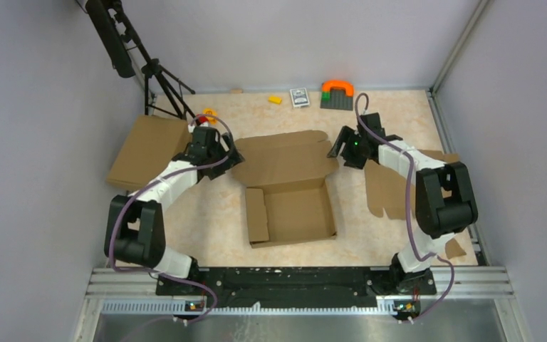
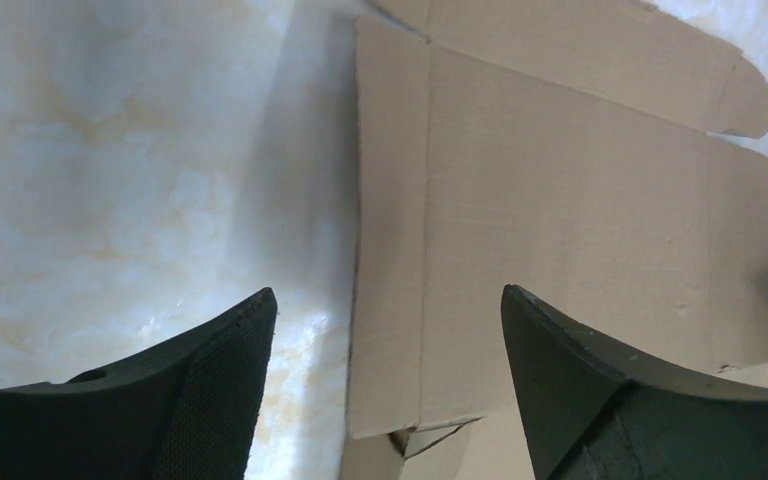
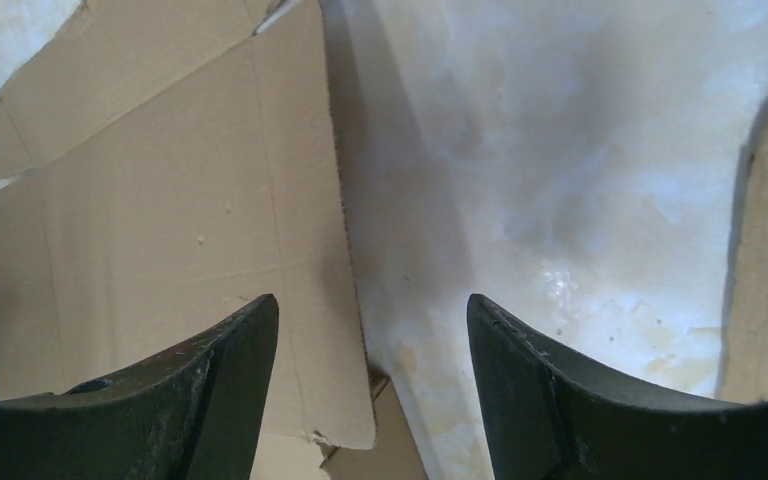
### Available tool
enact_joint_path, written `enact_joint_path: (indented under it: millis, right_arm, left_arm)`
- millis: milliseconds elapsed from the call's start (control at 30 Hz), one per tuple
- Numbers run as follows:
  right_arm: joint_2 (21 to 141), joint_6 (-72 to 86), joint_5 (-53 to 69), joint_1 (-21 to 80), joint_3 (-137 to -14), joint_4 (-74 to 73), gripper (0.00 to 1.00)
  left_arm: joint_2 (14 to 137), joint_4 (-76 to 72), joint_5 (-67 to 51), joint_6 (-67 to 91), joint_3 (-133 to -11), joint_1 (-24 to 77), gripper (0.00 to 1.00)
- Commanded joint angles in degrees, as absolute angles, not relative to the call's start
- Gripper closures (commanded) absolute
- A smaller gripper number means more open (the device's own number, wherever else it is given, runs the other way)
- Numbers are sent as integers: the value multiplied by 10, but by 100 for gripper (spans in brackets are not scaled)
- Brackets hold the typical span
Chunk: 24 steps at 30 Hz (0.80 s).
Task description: Fold the paper box
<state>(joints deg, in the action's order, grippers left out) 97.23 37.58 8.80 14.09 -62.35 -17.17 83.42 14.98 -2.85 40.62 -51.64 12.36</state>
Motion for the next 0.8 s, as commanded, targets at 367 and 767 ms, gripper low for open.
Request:
enact_joint_path:
  millis: [367, 767]
  right_arm:
    - [1043, 342, 207, 139, -714, -121, 49]
    - [1048, 278, 121, 185, -781, -198, 69]
  left_arm:
    - [937, 132, -87, 375, -624, 121, 49]
    - [960, 192, -63, 314, -682, 157, 82]
